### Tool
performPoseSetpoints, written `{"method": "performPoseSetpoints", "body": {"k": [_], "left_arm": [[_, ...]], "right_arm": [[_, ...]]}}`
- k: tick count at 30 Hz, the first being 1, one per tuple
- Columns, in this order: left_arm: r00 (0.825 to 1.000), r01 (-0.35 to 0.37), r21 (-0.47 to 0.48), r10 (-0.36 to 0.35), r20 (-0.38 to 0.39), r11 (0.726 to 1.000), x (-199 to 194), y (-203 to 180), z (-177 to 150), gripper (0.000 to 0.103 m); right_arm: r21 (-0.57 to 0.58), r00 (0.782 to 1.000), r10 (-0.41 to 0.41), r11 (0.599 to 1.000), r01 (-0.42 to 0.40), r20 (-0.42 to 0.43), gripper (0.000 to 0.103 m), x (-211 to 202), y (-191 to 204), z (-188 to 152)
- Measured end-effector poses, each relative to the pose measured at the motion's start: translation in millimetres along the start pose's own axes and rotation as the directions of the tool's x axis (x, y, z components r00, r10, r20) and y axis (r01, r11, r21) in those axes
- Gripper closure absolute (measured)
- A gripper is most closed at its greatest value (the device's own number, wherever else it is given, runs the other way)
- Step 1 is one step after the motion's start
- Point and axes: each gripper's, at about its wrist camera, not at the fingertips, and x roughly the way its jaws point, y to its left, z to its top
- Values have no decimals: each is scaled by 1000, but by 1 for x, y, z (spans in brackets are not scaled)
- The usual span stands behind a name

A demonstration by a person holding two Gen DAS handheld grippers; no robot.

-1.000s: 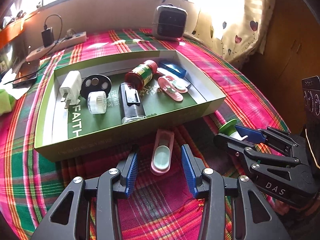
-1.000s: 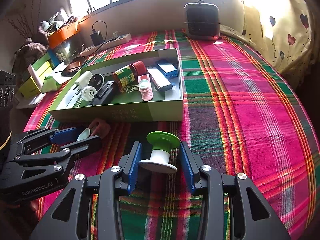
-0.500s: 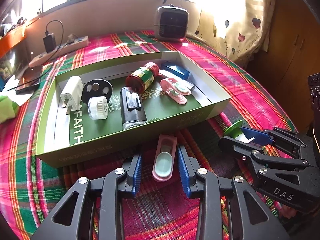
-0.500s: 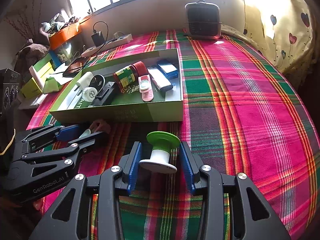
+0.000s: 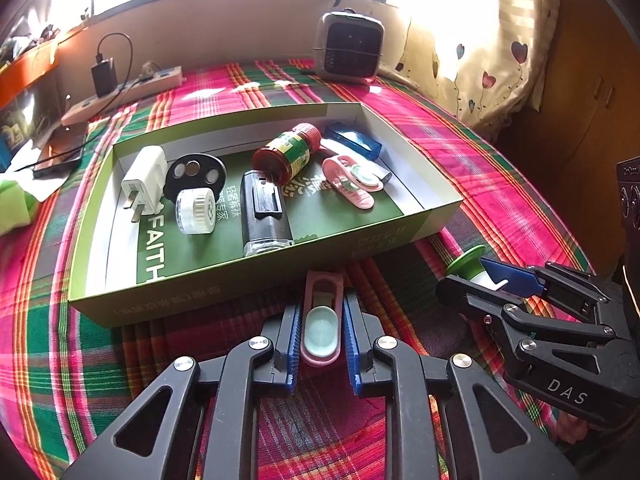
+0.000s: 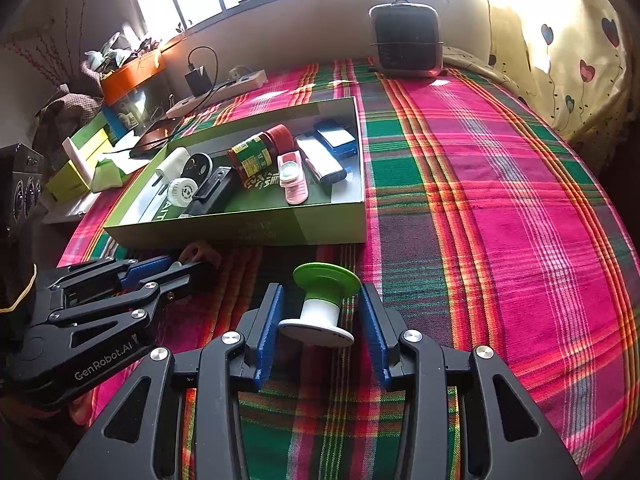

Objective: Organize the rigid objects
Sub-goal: 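Grasp the pink-and-white case with the left gripper while the right gripper holds the spool, then carry the pink case into the tray while the right gripper brings the spool there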

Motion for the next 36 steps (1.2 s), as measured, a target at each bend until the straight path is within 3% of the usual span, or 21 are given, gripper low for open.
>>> {"method": "performPoseSetpoints", "body": {"k": [36], "left_arm": [[1000, -4, -31, 4, 25, 1000, -14, -3, -3, 86]], "right_arm": [[-48, 1000, -9, 999, 9, 11, 63, -5, 6, -3]]}}
